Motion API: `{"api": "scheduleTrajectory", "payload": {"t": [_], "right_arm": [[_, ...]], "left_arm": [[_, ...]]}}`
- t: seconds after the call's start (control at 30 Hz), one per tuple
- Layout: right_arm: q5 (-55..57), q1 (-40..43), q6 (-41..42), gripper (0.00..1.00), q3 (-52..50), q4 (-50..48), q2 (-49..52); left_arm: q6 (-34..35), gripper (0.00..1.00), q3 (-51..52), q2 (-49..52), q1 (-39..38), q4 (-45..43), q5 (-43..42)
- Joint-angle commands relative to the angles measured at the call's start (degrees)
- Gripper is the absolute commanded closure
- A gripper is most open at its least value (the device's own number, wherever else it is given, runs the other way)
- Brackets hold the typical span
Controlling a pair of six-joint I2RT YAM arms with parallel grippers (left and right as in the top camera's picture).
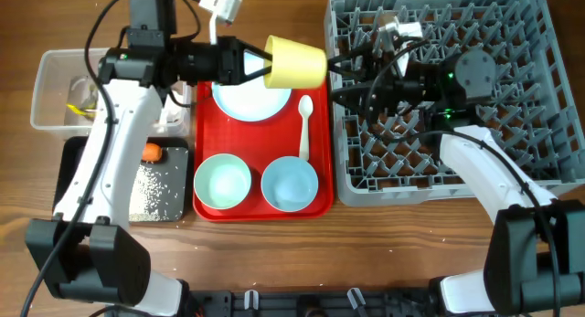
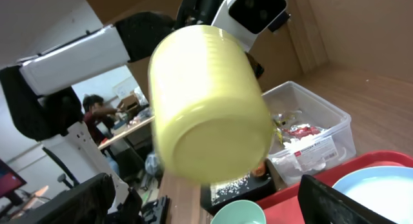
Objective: Sort waste into correct bins and load items into the dishwasher rack
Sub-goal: 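Grasp the yellow cup with the right gripper from the left gripper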
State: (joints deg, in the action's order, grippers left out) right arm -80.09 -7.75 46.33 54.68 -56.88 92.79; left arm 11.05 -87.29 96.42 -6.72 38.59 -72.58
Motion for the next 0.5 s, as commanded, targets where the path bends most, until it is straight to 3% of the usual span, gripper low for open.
{"api": "scheduleTrajectory", "payload": {"t": [0.0, 0.27, 0.47], "right_arm": [[0.6, -1.3, -7.4, 0.06, 0.6, 1.9, 0.7], [0.8, -2.6, -10.1, 0.04, 0.6, 0.0, 0.7], [0.1, -3.3, -1.2, 0.07, 0.6, -10.9, 0.7]], "left_arm": [[0.3, 0.96, -0.8, -0.7, -1.5, -0.1, -1.6], [0.2, 0.96, -0.7, -0.7, -1.9, 0.9, -1.2], [0.3, 0.96, -0.7, -0.7, -2.2, 1.0, 0.4]]}}
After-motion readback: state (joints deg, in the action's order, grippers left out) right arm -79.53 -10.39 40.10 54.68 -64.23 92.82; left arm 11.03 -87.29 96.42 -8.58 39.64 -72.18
